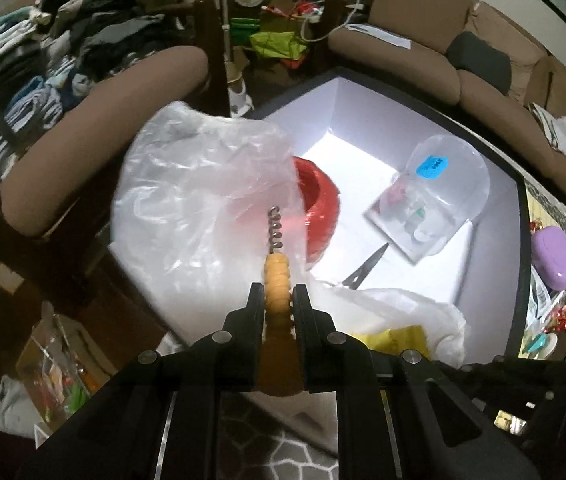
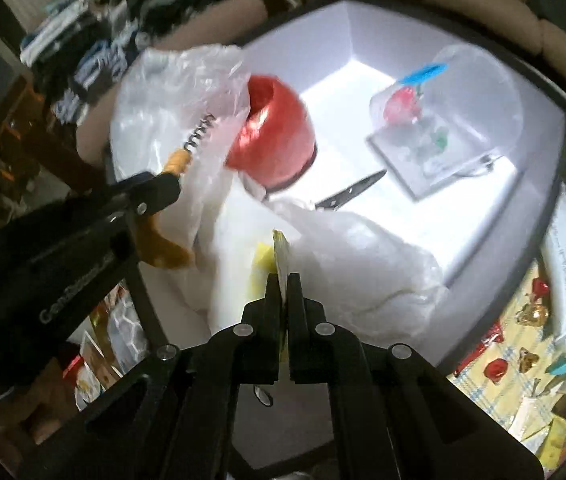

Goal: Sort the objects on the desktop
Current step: 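Lower into the box and open the left tool while the right tool releases its item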

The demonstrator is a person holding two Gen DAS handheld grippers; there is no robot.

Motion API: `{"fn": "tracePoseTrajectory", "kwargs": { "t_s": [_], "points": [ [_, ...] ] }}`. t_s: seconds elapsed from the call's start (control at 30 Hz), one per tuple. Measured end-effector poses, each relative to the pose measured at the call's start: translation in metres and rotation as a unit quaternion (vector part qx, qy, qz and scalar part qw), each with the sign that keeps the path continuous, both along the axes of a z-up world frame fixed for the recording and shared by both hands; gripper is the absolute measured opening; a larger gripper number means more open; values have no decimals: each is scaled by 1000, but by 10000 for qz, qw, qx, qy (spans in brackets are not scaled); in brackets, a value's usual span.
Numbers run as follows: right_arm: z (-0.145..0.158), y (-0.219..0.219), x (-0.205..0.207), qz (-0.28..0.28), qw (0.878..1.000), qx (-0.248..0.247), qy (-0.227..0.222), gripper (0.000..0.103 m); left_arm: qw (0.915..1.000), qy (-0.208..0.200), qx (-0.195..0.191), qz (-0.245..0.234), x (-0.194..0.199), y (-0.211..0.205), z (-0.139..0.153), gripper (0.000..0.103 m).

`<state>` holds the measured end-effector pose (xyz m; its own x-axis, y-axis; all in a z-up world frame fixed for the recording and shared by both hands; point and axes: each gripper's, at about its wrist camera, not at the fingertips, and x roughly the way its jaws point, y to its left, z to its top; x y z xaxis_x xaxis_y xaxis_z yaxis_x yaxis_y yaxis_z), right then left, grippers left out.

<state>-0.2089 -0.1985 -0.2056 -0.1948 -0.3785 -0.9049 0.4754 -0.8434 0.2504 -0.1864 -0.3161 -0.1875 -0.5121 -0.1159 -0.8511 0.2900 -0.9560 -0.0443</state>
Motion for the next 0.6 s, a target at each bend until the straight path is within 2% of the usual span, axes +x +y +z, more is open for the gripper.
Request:
{"fn": "tracePoseTrajectory", "kwargs": {
  "t_s": [0.1, 0.2, 0.27, 0.3, 0.33, 0.37, 0.4, 0.43, 0.47, 0.5, 0.6],
  "points": [
    [-4, 0, 2, 93, 9999, 105, 40, 3, 9998, -189, -63, -90, -7, 6, -10, 14],
    [0, 9, 1, 46, 9999, -105, -41, 3, 9993, -363, -24, -95, -11, 7, -19, 14],
    [10, 19, 4, -12, 9995, -262, -157, 4, 9994, -325, 69, -46, -9, 4, -15, 15],
    [18, 26, 7, -70, 9991, -358, -220, 6, 9996, -260, 120, -8, -6, 4, -8, 19],
    [26, 35, 9, -152, 9987, -434, -213, 8, 9997, -203, 148, 14, -4, 3, -3, 27],
    [34, 42, 12, -215, 9985, -493, -133, 14, 9997, -117, 178, 73, -1, 2, 4, 55],
    [46, 53, 15, -299, 9976, -624, 15, 27, 9996, -45, 163, 218, 4, 2, 14, 86],
    [56, 63, 17, -379, 9961, -790, 141, 34, 9994, 10, 121, 314, 7, 1, 20, 92],
    [66, 76, 20, -466, 9934, -1013, 264, 48, 9992, 106, 82, 382, 10, 2, 28, 92],
    [75, 90, 22, -546, 9895, -1288, 352, 57, 9988, 205, 76, 440, 16, 6, 38, 92],
    [93, 138, 29, -904, 9739, -2018, 511, 57, 9975, 500, 328, 383, 31, 22, 58, 92]
  ]
}}
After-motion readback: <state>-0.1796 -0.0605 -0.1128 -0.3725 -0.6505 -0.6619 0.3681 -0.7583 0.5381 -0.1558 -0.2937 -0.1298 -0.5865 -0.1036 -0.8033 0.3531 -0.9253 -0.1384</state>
